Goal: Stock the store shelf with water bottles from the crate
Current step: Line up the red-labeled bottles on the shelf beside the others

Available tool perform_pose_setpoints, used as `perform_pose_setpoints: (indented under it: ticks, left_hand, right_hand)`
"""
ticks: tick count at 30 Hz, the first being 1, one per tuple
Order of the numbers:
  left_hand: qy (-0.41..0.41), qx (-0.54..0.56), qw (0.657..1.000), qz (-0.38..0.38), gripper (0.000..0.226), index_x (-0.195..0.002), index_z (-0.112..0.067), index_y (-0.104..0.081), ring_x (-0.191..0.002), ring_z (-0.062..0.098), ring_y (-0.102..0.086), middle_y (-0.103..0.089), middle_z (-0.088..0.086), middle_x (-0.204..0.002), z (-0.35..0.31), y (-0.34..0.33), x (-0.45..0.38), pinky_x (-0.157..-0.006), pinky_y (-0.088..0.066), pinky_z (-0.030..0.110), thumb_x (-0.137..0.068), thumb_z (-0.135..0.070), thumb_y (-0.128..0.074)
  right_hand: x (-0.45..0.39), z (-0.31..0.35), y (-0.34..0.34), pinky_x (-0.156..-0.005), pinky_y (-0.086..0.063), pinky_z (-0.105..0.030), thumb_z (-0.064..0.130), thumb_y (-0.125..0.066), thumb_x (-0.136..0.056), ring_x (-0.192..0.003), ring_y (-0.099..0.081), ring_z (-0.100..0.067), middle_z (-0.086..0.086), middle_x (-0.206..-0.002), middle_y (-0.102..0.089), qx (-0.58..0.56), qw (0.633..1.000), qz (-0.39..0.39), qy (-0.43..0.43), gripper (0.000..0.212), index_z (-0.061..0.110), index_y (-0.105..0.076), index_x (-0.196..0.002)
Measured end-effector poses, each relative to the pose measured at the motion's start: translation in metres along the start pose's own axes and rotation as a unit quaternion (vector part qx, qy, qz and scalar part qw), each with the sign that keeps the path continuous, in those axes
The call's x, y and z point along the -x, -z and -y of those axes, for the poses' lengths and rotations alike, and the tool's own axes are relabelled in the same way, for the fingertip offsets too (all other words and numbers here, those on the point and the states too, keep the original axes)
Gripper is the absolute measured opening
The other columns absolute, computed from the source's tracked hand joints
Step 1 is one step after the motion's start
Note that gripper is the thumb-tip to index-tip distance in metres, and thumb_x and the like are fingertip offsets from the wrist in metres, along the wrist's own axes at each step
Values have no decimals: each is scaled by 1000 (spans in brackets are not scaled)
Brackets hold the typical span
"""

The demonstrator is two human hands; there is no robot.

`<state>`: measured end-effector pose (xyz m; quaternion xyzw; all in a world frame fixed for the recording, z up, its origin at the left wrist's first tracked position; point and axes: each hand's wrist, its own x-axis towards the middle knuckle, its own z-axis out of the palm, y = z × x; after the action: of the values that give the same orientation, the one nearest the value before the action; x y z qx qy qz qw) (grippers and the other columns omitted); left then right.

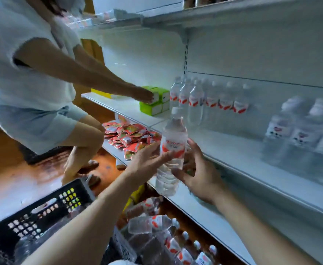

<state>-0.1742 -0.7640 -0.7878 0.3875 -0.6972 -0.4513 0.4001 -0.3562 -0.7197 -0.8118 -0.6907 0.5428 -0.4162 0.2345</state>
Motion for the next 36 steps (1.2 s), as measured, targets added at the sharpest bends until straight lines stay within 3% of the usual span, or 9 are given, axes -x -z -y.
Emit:
perform_pose_setpoints:
  ticks: [3,6,8,11,14,20,25,31,36]
  left_hand:
    - [-26,28,999,-1,36,-115,-22,-69,-101,12,-72,-76,-5,-107,-22,-30,-23,-85,-55,29,-87,-45,-67]
    - [-36,42,998,22,37,-128,-22,-63,-109,12,-69,-73,-4,-116,-26,-55,-51,-94,-55,32,-96,-41,-61]
    - [-35,37,998,20,38,-132,-27,-61,-110,6,-68,-72,-8,-119,-25,-68,-69,-97,-54,32,-97,-41,-59]
    - [-39,17,999,27,36,-133,-32,-58,-105,-9,-64,-70,-14,-121,-16,-81,-99,-87,-50,19,-98,-41,-57]
    - [-39,-9,999,28,38,-137,-39,-54,-110,-4,-62,-68,-18,-124,-1,-84,-127,-82,-47,23,-99,-38,-57]
    - [-70,-54,996,5,52,-146,-45,-43,-119,1,-59,-63,-16,-133,40,-85,-177,-95,-48,28,-102,-20,-53]
    - [-54,-67,996,-4,48,-145,-44,-45,-120,0,-57,-61,-17,-132,73,-82,-211,-86,-41,9,-103,-19,-50]
    - [-45,-131,990,2,56,-156,-35,-25,-151,10,-17,-18,-8,-165,110,-87,-251,-120,-17,27,-104,-28,-47]
    - [-51,-153,987,21,63,-158,-34,-8,-154,14,1,6,-6,-167,128,-94,-296,-122,-9,33,-106,-24,-42]
  right_hand:
    - [-1,-9,24,-81,-54,-17,66,-66,-75,-97,-65,11,24,-126,-62,26,999,-46,-1,101,56,1,-150]
    - [-13,-18,46,-68,-41,3,61,-66,-74,-82,-58,23,21,-121,-61,35,995,-98,-5,103,44,-3,-154]
    - [-25,-34,53,-74,-44,-1,56,-69,-78,-95,-66,4,9,-129,-65,69,989,-129,-16,103,39,-4,-156]
    - [-48,-63,56,-92,-50,-27,50,-74,-82,-119,-62,-19,1,-144,-56,113,980,-157,-41,106,39,2,-156]
    - [-71,-82,58,-96,-44,-28,45,-76,-83,-128,-56,-19,4,-150,-49,132,974,-178,-43,106,43,3,-155]
    - [-115,-110,50,-101,-47,-37,39,-75,-86,-128,-55,-21,5,-150,-47,152,964,-216,-35,102,46,2,-153]
    - [-146,-137,39,-107,-38,-31,39,-71,-90,-135,-47,-20,3,-157,-37,153,960,-230,-56,101,44,7,-153]
    - [-190,-157,37,-107,-39,-35,35,-68,-92,-139,-42,-23,2,-161,-30,177,946,-262,-74,98,36,5,-157]
    - [-234,-181,33,-102,-43,-38,36,-68,-92,-135,-48,-28,-3,-159,-35,199,932,-288,-89,96,33,2,-158]
